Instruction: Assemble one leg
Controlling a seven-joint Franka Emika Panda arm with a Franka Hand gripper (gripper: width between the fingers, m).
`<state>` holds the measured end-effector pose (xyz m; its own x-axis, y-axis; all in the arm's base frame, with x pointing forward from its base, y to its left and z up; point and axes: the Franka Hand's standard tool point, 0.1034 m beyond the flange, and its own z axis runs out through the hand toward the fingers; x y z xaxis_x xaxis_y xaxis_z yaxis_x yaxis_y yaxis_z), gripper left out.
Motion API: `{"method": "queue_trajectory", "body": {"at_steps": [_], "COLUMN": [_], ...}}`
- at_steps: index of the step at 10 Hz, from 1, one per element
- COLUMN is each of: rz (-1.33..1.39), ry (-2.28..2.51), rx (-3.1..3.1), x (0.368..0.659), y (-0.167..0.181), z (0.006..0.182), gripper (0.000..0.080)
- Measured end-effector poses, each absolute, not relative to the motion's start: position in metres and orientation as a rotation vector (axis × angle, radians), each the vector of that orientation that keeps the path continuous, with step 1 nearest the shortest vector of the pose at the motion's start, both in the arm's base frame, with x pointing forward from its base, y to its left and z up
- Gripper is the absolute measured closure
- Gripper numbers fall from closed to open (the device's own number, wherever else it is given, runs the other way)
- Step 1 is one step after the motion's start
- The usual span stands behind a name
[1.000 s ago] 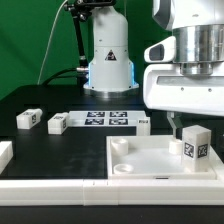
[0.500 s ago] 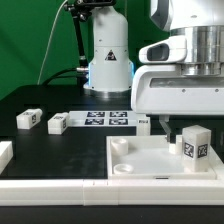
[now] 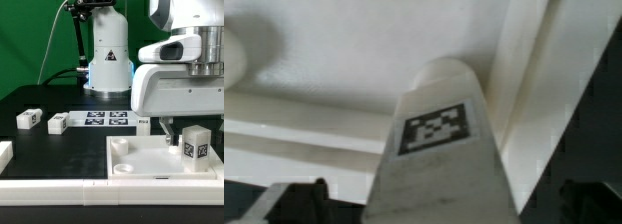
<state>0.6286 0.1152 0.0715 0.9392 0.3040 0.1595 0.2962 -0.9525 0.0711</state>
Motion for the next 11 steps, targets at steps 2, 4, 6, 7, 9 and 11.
{"method": "queue_trajectory", "body": {"at_steps": [2,4,6,7,9,11], "rz": [0.262,0.264,0.264,0.269,0.270,0.262], "ry": [0.463,0.400,0.380,0.154,-0.194,-0.611], "rx": [3.050,3.063,3.067,3.104,3.132,3.116], "x": [0.6287,0.6288,0.6287,0.6285,0.6282,0.6275], "y": [0.1149,0.1150,0.1149,0.1158,0.1155,0.1157], "z": [0.0714,0.0715,0.0714,0.0713,0.0710,0.0705], "gripper": [0.0273,0.0509,0.0509,0.0509,0.0509,0.0508]}}
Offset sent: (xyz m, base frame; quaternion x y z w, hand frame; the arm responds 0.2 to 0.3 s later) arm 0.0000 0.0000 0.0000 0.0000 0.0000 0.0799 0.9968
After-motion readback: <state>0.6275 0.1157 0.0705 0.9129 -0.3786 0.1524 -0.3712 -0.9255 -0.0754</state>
